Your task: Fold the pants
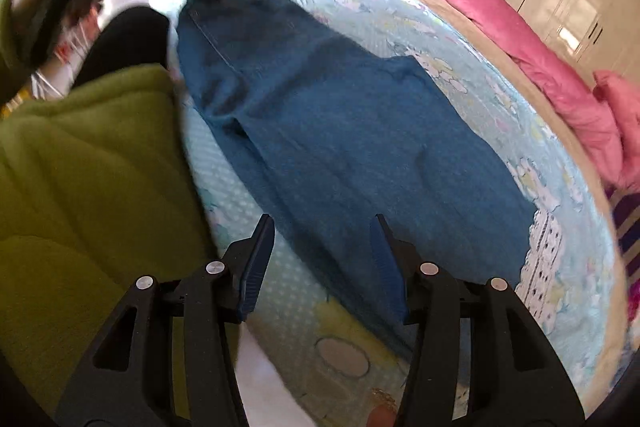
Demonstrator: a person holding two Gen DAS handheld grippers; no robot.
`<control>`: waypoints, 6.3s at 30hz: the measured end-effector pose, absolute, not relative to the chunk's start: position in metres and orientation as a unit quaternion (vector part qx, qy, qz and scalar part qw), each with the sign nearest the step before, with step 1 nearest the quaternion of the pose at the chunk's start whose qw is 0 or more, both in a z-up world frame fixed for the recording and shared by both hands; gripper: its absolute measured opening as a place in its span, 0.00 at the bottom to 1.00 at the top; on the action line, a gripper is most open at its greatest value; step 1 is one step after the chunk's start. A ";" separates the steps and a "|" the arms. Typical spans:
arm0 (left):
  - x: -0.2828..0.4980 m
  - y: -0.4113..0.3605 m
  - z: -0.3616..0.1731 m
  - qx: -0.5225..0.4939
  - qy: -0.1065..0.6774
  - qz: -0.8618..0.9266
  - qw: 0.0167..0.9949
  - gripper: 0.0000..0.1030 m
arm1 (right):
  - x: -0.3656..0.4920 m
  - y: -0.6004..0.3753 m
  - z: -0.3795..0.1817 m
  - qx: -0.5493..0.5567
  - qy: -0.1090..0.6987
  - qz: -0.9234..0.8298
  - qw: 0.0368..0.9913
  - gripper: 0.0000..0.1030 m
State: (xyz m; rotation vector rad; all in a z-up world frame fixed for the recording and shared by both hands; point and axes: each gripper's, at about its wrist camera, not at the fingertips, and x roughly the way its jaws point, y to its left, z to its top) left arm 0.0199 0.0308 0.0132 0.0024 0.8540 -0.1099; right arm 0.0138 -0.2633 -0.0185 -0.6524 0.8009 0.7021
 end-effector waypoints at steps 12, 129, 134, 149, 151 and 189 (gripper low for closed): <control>0.046 0.083 -0.024 -0.105 0.439 0.002 0.892 0.73 | 0.005 -0.272 -0.028 -0.272 0.422 0.396 0.769 0.12; 0.090 -0.028 -0.046 -0.035 0.470 -0.074 0.879 0.58 | 0.082 -0.472 -0.035 0.139 0.498 0.216 0.828 0.21; 0.089 -0.024 -0.044 -0.039 0.467 -0.065 0.881 0.58 | 0.065 -0.462 -0.014 0.056 0.481 0.188 0.854 0.18; 0.080 -0.020 -0.031 -0.037 0.448 -0.062 0.891 0.69 | 0.063 -0.472 0.003 0.010 0.453 0.116 0.884 0.51; 0.075 -0.019 -0.024 -0.040 0.444 -0.065 0.893 0.74 | 0.061 -0.470 0.014 0.014 0.432 0.120 0.894 0.58; 0.062 0.079 -0.033 -0.100 0.463 0.044 0.880 0.93 | 0.087 -0.333 -0.024 -0.032 0.478 0.243 0.844 0.79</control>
